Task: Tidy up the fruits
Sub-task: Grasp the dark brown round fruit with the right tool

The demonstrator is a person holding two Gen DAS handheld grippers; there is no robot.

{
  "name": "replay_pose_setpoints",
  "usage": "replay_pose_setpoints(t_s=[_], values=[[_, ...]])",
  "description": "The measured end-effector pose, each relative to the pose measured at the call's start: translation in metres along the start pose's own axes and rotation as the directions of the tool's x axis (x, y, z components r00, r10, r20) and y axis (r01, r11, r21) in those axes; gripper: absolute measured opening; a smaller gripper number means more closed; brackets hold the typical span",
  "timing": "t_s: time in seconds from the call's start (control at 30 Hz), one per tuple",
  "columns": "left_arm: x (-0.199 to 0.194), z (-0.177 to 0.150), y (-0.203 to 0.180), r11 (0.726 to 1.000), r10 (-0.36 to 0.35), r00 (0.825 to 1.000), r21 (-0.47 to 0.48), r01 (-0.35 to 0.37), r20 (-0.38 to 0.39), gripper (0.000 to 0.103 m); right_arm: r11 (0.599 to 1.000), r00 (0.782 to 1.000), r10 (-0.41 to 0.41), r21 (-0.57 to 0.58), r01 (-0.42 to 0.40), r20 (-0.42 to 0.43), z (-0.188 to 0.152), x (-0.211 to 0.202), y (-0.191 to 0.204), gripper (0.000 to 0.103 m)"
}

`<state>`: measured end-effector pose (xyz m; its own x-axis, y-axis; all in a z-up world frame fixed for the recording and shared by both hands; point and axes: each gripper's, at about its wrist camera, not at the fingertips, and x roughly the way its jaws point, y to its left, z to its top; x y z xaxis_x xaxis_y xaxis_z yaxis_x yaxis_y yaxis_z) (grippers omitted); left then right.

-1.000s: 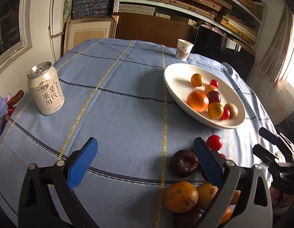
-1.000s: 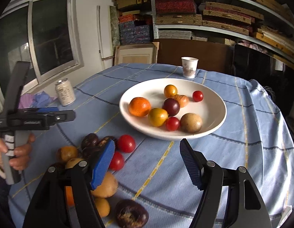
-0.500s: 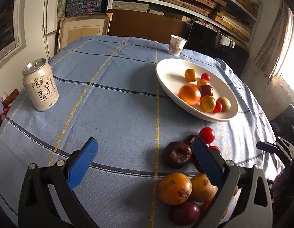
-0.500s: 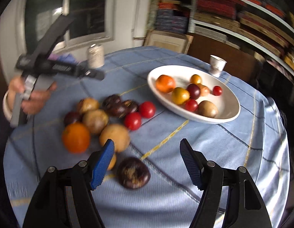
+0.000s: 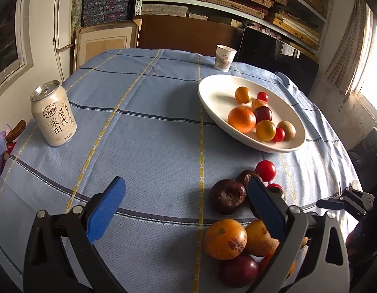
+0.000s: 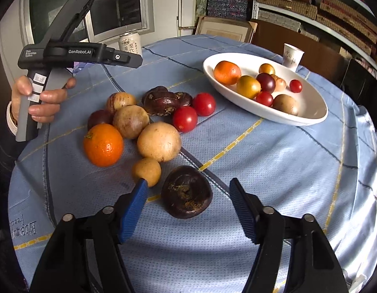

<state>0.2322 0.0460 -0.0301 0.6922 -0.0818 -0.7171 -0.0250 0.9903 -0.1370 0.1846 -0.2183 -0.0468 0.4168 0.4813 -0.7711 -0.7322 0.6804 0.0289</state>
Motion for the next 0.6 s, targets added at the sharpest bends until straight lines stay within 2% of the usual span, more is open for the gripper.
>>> replay_pose_setpoints(t_s=[0.1, 0.3, 0.5, 0.6], values=[[-0.001, 0.0, 0.0, 1.0, 0.004, 1.0, 0.004, -0.004, 0.002, 0.099, 0.999, 0.999, 0.035, -0.006, -0.035, -0.018, -0.003, -0.002, 0.001, 0.055], [0.0, -0.001, -0.003, 1.0, -0.014, 1.0, 0.018, 0.014, -0.009, 0.099, 0.998, 0.999, 0.044, 0.034, -0.043, -0.032, -0.005, 0.001, -0.006, 0.047], [-0.006, -0.004, -0.018, 0.995, 0.021, 0.999, 0.096, -0.025, 0.035, 0.099, 0.999, 0.998, 0.028, 0.016, -0.027, -0.049, -0.003, 0.009, -0.003, 0.044], [-0.015, -0.011, -0.032, 0.982, -0.018, 0.998, 0.188, 0.007, 0.059, 0.098, 0.997, 0.998, 0.053, 0.057, -0.051, -0.043, -0.002, 0.008, -0.01, 0.044]])
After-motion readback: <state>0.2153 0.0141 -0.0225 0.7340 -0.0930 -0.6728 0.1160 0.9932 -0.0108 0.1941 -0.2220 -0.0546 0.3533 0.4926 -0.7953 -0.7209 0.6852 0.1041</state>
